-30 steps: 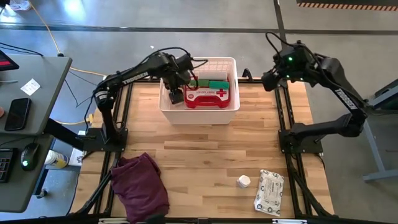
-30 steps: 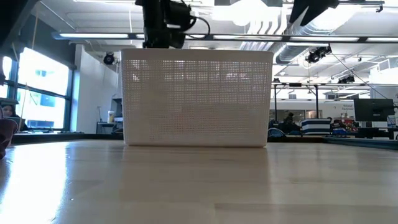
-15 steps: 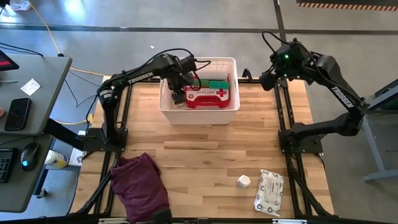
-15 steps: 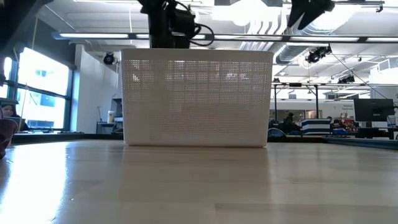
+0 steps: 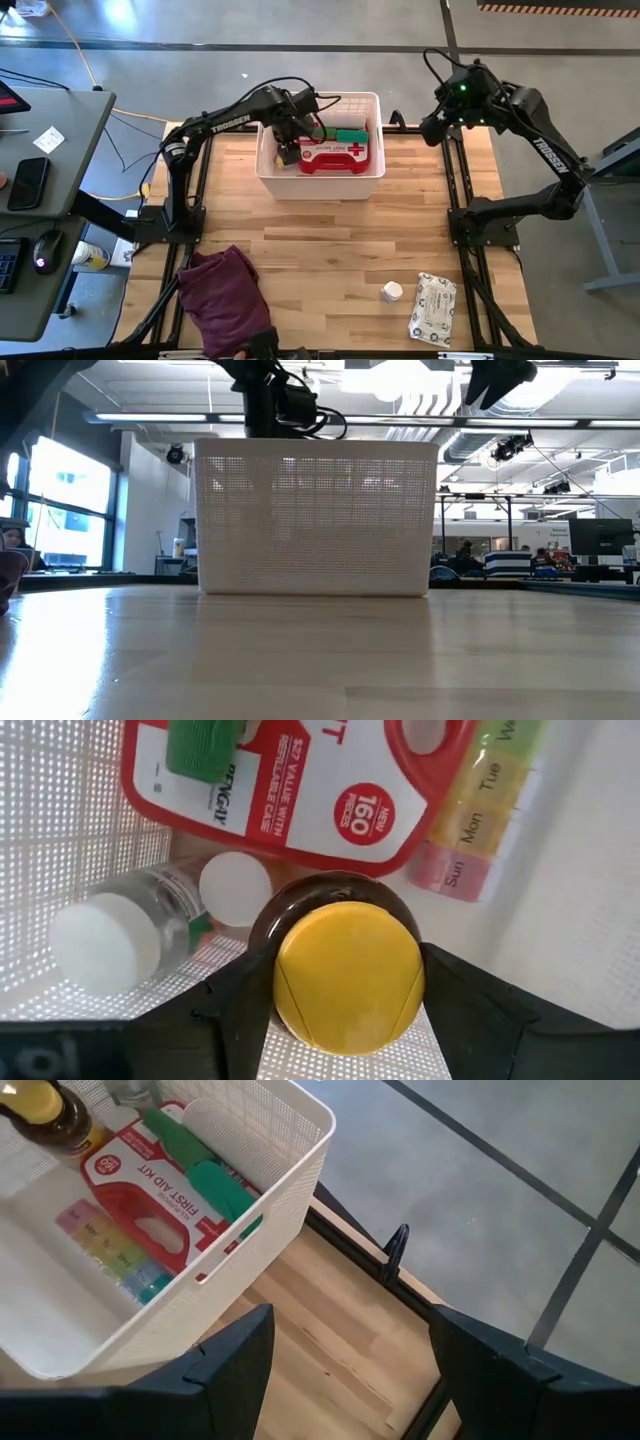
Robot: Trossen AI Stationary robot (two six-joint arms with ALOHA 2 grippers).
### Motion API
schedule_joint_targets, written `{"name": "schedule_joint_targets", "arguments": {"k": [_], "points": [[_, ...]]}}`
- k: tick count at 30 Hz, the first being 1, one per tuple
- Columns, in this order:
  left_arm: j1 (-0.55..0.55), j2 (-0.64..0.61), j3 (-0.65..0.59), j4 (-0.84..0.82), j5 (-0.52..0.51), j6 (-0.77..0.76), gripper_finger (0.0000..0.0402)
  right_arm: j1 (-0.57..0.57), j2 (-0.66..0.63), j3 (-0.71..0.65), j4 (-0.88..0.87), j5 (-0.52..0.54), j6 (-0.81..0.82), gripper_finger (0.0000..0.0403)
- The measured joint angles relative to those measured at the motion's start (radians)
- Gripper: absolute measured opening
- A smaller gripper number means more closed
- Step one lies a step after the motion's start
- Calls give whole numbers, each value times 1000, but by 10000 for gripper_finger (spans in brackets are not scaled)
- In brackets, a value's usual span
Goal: Pick & place medical supplies in basket/bin
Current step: Put the yellow pill bottle into the white bin, then put the white medicine bottle into the white bin
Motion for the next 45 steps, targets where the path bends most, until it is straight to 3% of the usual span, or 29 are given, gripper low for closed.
{"name": "schedule_joint_targets", "arguments": {"k": [14, 20, 24, 32, 37, 45], "points": [[-1, -2, 2, 3, -22, 0, 313, -58, 0, 0, 2, -29, -45, 256], [-1, -5, 14, -20, -87, -24, 314, -74, 0, 0, 2, -50, -47, 256], [-1, -10, 92, -55, -87, -39, 308, -74, 0, 0, 2, -95, -46, 256], [-2, -10, 317, -43, 11, -101, 298, -73, 5, 0, 45, -313, -2, 256], [-16, -10, 485, -30, 12, -150, 288, -19, 11, 0, 36, -407, 20, 256], [-66, -85, 463, 52, 22, -280, 284, 149, 8, -35, 4, -455, -79, 256]]}}
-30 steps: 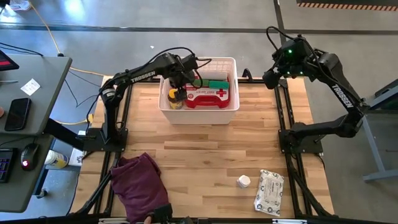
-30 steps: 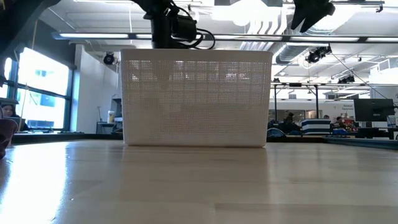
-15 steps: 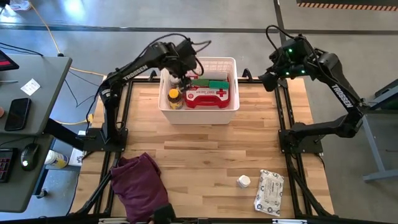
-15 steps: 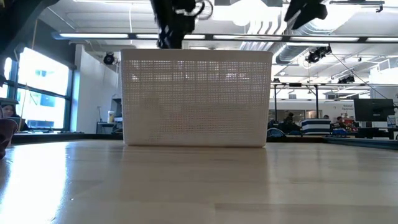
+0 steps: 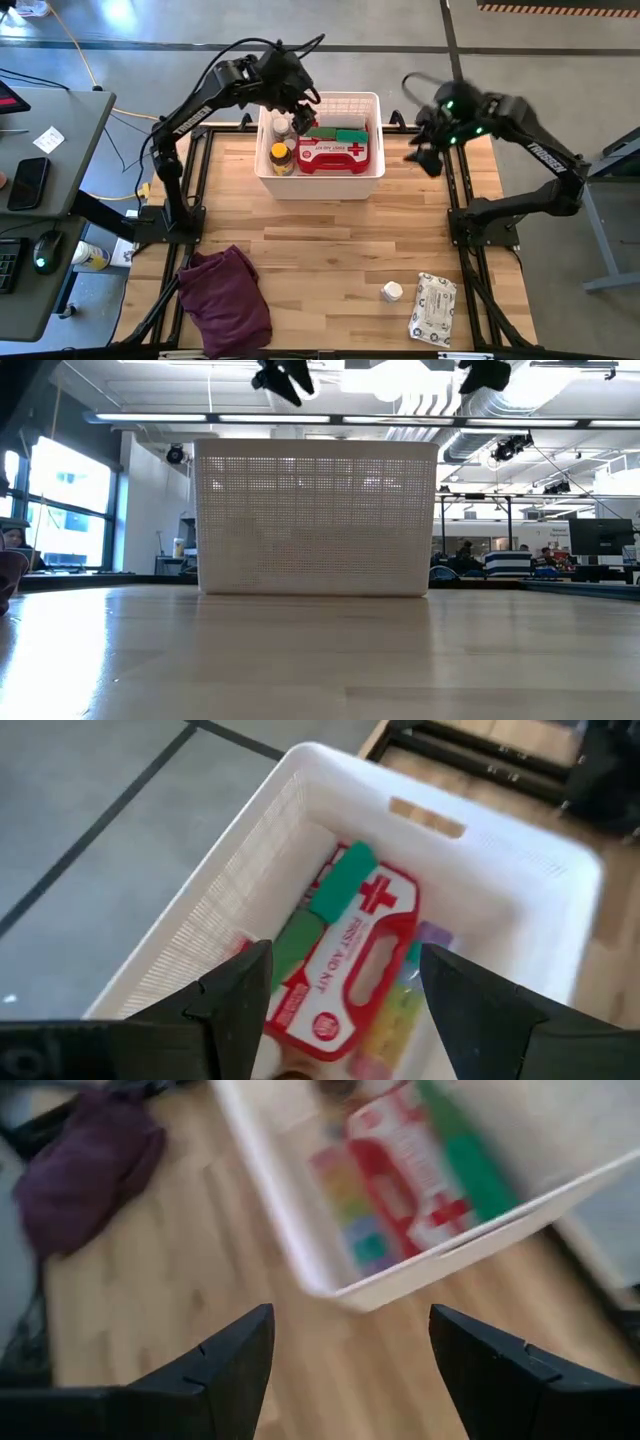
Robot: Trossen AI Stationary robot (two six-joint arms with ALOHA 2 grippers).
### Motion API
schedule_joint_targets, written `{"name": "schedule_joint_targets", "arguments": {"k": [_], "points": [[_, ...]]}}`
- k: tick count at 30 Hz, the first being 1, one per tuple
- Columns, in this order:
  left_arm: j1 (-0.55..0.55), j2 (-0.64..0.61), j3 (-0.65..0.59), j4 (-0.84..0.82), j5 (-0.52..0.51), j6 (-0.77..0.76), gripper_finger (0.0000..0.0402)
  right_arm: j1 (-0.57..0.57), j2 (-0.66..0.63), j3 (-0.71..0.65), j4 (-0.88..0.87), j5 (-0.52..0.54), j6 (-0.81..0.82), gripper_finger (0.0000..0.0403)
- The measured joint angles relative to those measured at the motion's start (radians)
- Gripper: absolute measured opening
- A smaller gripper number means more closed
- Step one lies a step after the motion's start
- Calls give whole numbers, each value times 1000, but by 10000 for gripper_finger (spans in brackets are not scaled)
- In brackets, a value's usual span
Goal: Pick & place medical supplies in basket/bin
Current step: Put the white medicine bottle into the white bin
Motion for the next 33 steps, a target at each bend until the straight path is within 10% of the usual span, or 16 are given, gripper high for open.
{"name": "schedule_joint_targets", "arguments": {"k": [14, 24, 33], "points": [[-257, -24, 0, 111, -29, -462, 284, 435, -295, -685, 453, 14, 277, 256], [-390, -24, -1, 214, -136, -478, 284, 934, -306, -735, 616, 401, 519, 256], [-411, -40, 0, 126, 92, -513, 284, 1152, -54, -735, 717, 475, 815, 256]]}}
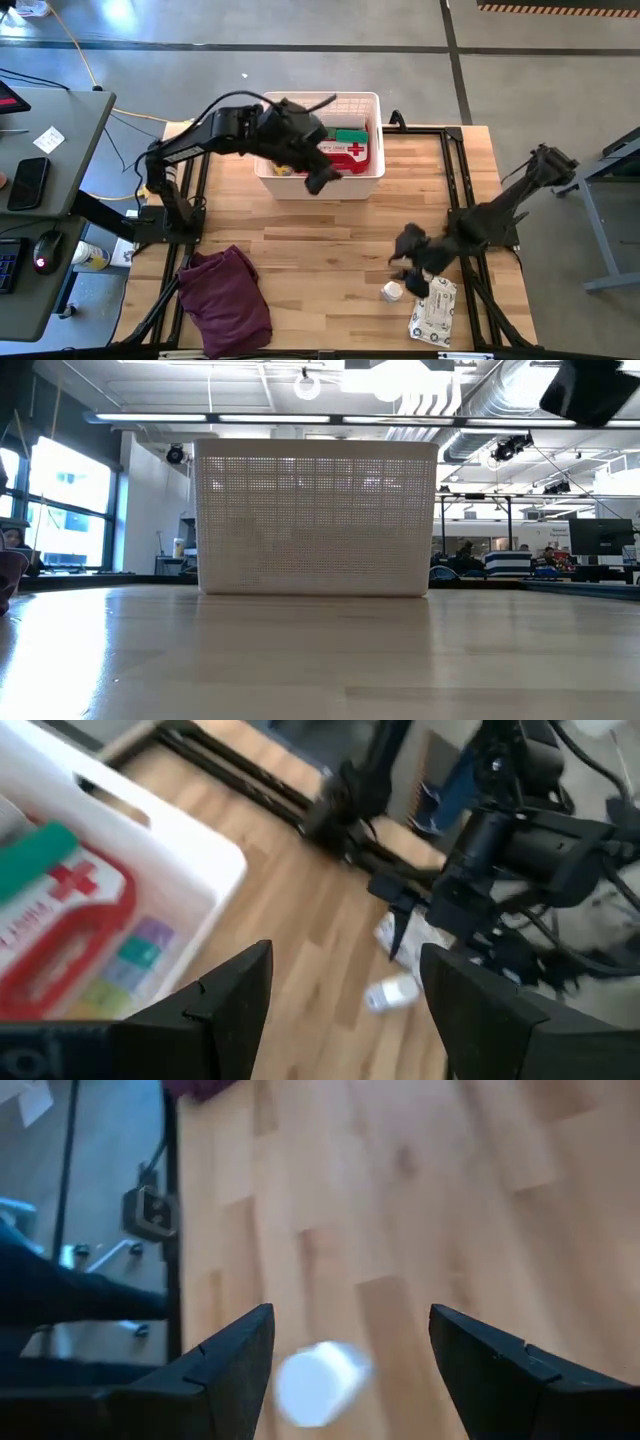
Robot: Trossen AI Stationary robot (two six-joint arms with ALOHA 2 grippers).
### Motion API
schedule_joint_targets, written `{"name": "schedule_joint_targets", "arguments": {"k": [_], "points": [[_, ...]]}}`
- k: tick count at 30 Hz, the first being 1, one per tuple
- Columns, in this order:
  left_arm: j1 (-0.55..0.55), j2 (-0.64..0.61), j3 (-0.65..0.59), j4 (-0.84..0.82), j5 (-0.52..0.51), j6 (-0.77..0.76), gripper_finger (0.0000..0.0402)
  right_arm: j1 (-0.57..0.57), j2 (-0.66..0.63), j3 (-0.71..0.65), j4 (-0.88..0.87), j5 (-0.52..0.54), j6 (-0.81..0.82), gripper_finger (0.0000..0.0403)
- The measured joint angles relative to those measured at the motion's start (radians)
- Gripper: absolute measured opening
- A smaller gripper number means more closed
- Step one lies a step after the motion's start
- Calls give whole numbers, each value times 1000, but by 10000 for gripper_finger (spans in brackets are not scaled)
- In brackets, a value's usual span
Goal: Pick & place medical supplies in basket/bin
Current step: Put the white medicine bottle into the white bin
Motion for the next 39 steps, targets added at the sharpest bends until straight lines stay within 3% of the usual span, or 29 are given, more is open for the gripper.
{"name": "schedule_joint_targets", "arguments": {"k": [7, 12, 24, 39], "points": [[-97, -14, 0, -55, -31, 17, 285, 97, 186, 0, 67, -45, 120, 256], [-144, -13, 0, -55, -43, 16, 285, 124, 249, 0, 68, -90, 146, 256], [-201, -13, 0, -44, -50, -15, 285, 129, 269, 0, 57, -25, 137, 256], [-199, -13, 0, -44, -85, -12, 285, 147, 298, 1, 72, 13, -19, 270]]}}
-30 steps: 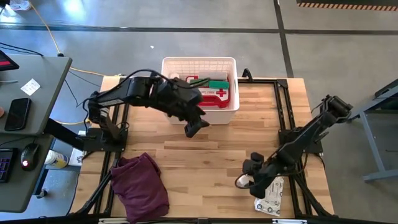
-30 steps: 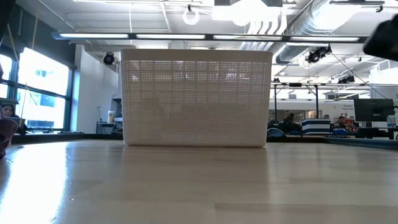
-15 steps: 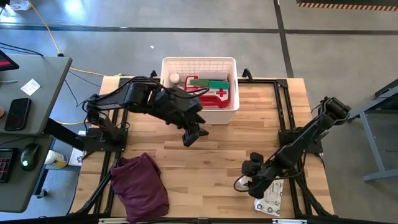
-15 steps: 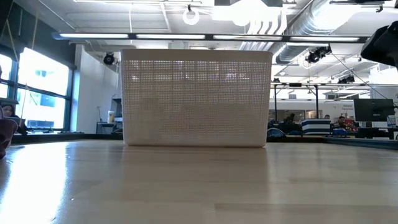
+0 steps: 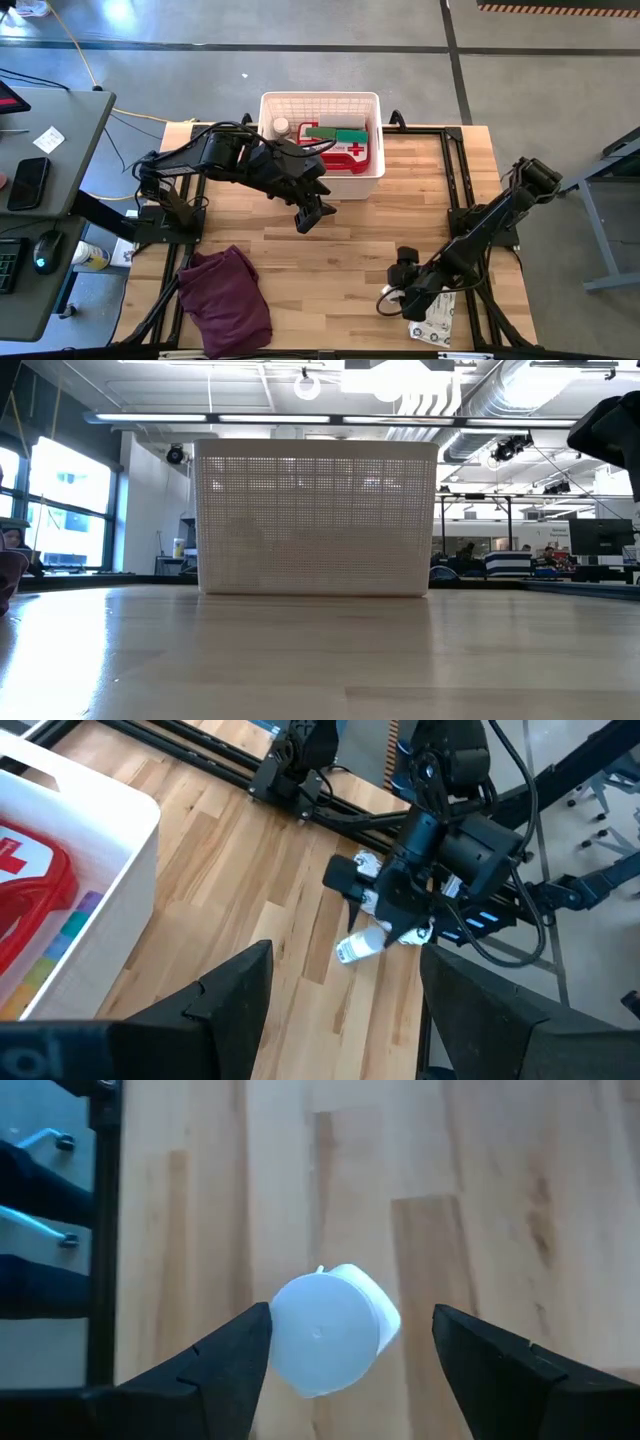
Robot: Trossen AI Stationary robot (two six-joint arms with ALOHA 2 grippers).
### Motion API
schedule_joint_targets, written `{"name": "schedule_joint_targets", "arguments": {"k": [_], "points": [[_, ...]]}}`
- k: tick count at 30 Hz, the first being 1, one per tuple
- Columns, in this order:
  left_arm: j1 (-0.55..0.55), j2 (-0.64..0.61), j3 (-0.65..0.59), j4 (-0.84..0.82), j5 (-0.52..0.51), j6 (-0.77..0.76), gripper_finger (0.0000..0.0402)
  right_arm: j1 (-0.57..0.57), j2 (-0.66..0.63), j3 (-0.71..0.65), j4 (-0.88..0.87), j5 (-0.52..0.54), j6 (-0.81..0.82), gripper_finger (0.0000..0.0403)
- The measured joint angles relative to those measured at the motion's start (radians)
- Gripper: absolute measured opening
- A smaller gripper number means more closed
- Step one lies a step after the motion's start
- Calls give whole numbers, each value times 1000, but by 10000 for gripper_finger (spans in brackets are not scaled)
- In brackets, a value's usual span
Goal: Pick & place medical supplies in basket/bin
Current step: Put the white medicine bottle into the white bin
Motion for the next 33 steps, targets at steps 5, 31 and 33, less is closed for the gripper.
{"name": "schedule_joint_targets", "arguments": {"k": [5, 31, 33], "points": [[0, 0, 0, -1, -10, 3, 285, 14, 48, 0, 40, -40, -18, 291], [0, 0, 0, 0, -53, 31, 285, 35, 115, -1, -26, -33, 535, 296], [0, 0, 0, 0, -53, 39, 285, 35, 142, -1, -15, -45, 551, 296]]}}
